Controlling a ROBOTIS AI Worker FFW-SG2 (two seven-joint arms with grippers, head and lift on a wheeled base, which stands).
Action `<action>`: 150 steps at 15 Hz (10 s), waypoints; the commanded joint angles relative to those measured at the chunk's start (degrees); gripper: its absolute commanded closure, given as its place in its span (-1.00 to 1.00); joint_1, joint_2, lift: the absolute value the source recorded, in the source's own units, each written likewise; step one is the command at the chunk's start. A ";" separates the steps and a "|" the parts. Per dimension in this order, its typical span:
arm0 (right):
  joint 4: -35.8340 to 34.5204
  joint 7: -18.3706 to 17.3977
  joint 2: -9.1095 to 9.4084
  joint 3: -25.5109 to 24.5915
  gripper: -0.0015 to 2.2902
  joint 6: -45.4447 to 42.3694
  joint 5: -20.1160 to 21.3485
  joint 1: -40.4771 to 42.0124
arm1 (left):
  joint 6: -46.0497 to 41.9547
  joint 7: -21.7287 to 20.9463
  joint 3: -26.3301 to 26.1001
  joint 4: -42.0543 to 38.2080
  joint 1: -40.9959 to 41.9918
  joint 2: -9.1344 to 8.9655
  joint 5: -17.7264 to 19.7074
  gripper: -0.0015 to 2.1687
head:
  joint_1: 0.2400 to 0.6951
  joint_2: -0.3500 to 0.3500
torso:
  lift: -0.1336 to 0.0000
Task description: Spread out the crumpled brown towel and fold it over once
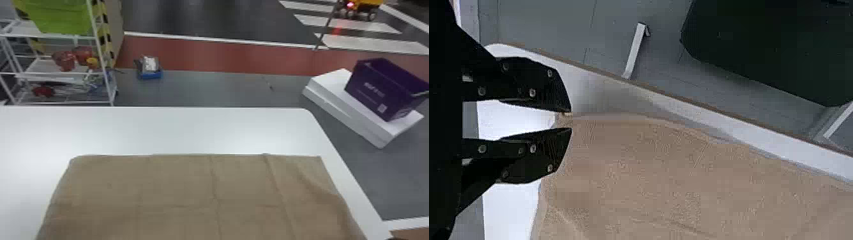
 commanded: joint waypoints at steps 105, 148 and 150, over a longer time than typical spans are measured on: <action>19.82 -10.66 4.44 18.35 -0.08 37.59 -29.45 -24.13 | -3.04 -3.84 -9.88 36.06 -26.59 11.60 -7.05 0.32 | 1.00 -0.14 | -0.84; 7.69 5.51 3.12 11.14 -0.08 22.82 -32.26 -7.26 | -90.05 -10.52 11.39 47.31 -9.45 11.78 14.48 0.32 | 1.00 0.21 | -0.84; 8.13 5.79 3.12 11.23 -0.08 16.84 -31.73 -5.32 | -95.67 -10.61 11.12 51.17 -9.45 12.92 13.78 0.32 | 1.00 0.22 | -0.84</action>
